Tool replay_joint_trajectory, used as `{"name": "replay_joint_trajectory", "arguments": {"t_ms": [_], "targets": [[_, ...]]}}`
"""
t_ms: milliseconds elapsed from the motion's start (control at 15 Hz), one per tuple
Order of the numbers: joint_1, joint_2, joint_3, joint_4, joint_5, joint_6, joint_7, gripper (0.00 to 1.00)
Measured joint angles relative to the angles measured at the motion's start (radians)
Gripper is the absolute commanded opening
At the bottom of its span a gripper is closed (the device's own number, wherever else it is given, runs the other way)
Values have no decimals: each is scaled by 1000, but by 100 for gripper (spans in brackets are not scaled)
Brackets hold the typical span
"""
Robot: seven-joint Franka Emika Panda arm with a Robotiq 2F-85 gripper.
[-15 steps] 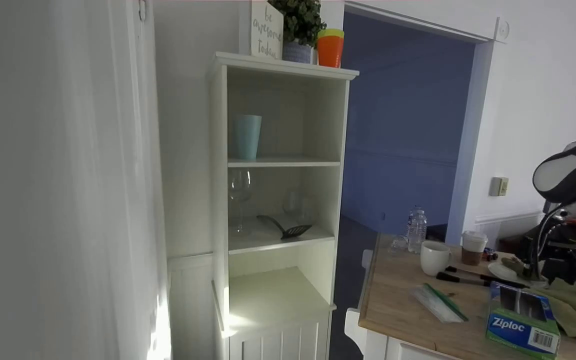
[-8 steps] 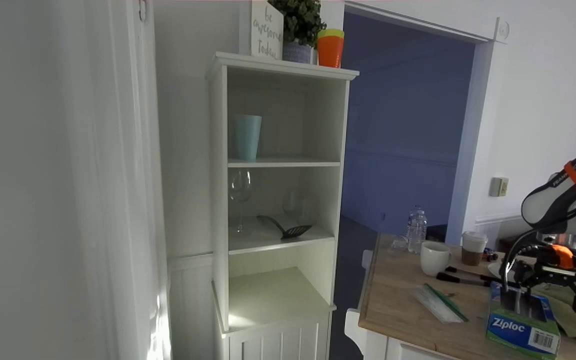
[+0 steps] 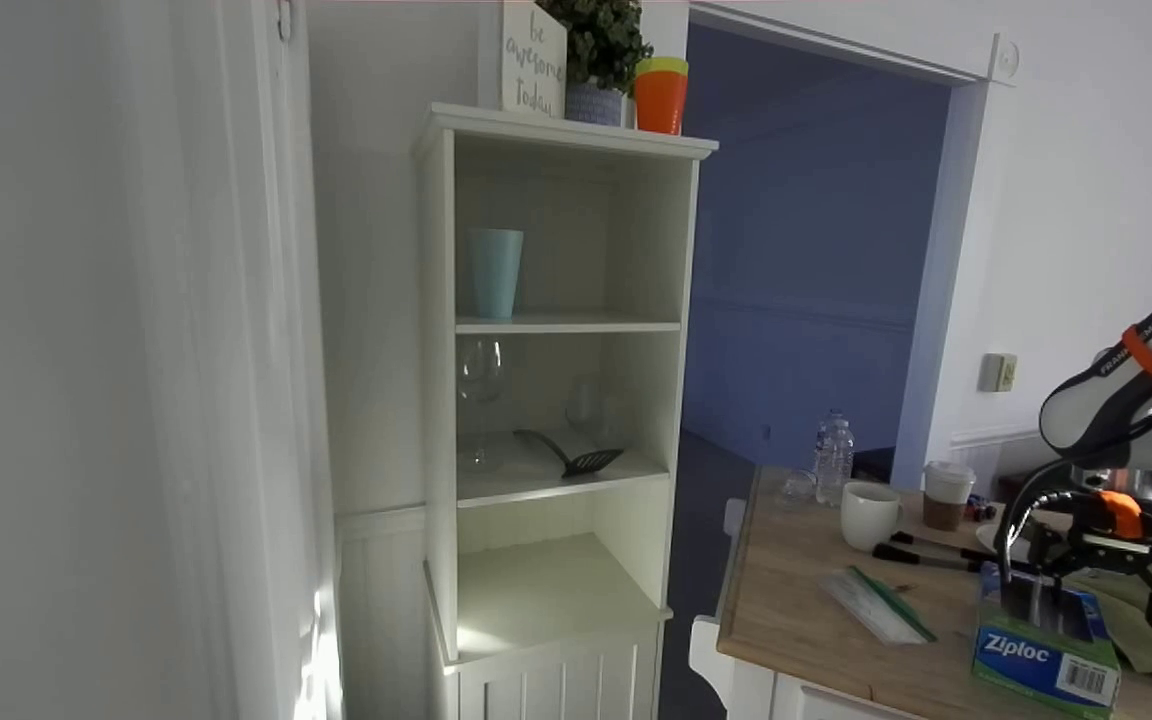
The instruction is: Move the blue box forward
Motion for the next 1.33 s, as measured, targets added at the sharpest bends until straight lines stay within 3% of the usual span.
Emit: {"name": "replay_joint_trajectory", "arguments": {"t_ms": [267, 333, 467, 1067, 1333], "targets": [[0, 42, -6, 1, 0, 3, -1, 97], [0, 53, -6, 3, 0, 3, -1, 74], [1, 74, -9, 5, 0, 8, -1, 68], [2, 113, -23, 21, 0, 14, -1, 4], [2, 112, -29, 22, 0, 13, -1, 0]]}}
